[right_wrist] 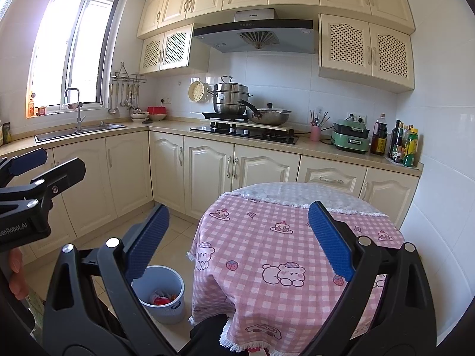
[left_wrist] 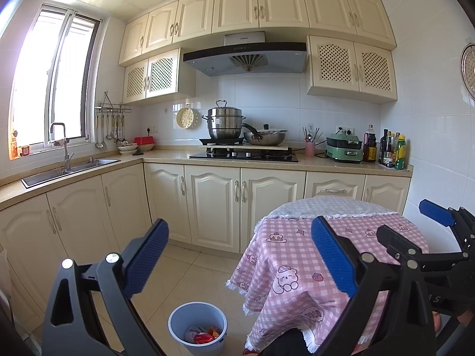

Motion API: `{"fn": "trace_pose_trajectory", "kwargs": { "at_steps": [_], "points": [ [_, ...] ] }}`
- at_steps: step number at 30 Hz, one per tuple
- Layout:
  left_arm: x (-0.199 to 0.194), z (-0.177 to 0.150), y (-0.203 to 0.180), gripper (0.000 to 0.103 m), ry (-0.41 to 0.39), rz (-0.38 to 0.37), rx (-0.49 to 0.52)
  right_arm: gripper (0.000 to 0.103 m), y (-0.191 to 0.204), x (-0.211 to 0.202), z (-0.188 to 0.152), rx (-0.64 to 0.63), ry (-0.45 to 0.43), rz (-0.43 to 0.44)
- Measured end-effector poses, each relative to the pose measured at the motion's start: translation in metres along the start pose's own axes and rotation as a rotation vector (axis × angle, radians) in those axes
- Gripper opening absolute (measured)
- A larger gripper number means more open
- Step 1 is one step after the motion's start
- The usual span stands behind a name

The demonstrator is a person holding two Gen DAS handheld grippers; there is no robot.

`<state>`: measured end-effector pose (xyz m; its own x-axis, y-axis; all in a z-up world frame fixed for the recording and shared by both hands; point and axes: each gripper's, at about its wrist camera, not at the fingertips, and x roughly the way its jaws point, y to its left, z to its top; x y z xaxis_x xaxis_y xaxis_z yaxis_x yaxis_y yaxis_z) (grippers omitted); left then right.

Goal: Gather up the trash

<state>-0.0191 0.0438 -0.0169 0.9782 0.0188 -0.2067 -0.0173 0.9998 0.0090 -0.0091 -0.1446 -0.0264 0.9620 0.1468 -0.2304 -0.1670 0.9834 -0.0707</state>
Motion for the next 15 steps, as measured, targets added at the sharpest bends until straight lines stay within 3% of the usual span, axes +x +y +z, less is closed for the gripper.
{"fn": "trace_pose_trajectory", "kwargs": {
  "at_steps": [15],
  "points": [
    [0.0022, -0.0065, 0.0015, 0.095, 0.005, 0.002, 0.000, 0.093, 0.0003, 0.0029, -0.0044, -0.009, 0.005, 0.011]
  ]
}}
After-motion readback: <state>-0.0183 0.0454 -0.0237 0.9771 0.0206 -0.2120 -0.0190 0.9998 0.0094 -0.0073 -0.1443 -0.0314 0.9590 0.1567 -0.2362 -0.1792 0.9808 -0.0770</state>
